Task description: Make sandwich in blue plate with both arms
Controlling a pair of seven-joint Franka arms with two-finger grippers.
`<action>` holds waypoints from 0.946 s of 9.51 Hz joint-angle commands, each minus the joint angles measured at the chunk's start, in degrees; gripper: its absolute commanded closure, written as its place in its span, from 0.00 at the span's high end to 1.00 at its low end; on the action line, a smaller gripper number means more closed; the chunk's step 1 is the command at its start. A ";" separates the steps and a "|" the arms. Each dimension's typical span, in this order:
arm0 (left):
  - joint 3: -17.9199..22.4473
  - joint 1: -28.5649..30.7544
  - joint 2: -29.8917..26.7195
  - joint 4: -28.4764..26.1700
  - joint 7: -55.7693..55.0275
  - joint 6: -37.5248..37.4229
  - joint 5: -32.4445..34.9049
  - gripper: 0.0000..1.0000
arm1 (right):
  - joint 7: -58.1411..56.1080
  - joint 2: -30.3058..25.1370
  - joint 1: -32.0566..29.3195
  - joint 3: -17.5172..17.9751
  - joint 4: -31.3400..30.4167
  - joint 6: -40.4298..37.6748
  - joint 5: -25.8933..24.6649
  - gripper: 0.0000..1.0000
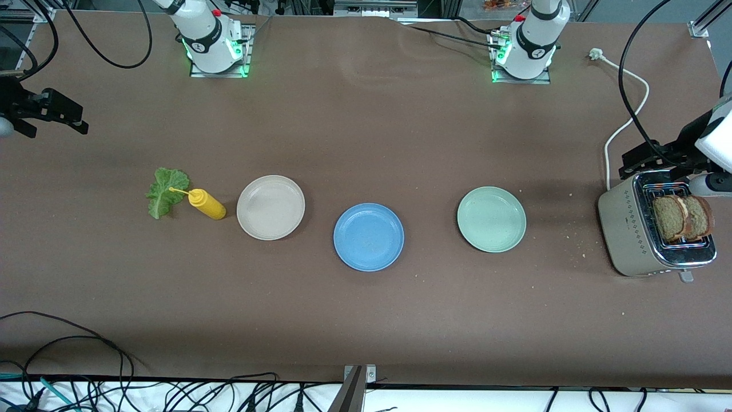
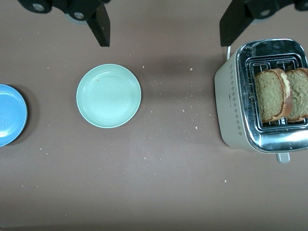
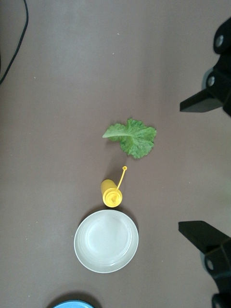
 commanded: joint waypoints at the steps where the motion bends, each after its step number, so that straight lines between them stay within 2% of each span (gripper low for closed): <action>1: 0.23 0.01 -0.76 -0.05 1.46 -0.42 -1.39 1.00 | 0.62 0.45 0.29 0.15 1.46 -0.55 -0.21 1.00; 9: 0.41 0.01 -0.76 -0.14 1.29 -2.79 -1.39 1.00 | 0.62 0.45 0.38 0.15 1.64 -0.55 -0.21 1.00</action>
